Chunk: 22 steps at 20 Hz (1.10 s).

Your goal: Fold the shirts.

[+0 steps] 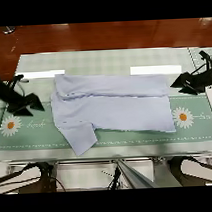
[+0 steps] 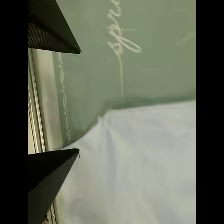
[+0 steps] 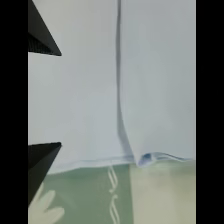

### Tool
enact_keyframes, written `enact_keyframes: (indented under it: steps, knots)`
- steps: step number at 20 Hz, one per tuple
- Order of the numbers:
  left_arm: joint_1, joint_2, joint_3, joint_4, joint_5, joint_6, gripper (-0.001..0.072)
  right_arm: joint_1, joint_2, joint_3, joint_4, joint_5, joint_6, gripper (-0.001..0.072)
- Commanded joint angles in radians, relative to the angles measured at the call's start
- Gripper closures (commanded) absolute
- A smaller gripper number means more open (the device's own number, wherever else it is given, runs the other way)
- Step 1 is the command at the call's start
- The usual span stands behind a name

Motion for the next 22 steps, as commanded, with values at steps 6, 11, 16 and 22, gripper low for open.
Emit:
enact_keyframes:
  steps: [6, 11, 16, 22]
  knots:
    - [0.17, 0.406, -0.674, -0.429, 0.324, 0.103, 0.0001, 0.024, 0.303, -0.499, 0.293, -0.17, -0.115, 0.0093]
    - [0.159, 0.405, -0.841, -0.723, 0.473, 0.297, 0.0002, 0.025, 0.303, -0.501, 0.303, -0.192, -0.122, 0.0093]
    - [0.04, 0.395, -0.904, -0.787, 0.546, 0.394, 0.0004, -0.108, 0.303, -0.497, 0.285, -0.231, -0.095, 0.0093]
    - [0.013, 0.396, -0.901, -0.789, 0.527, 0.388, 0.069, -0.324, 0.327, -0.574, -0.022, -0.06, 0.074, 0.0094]
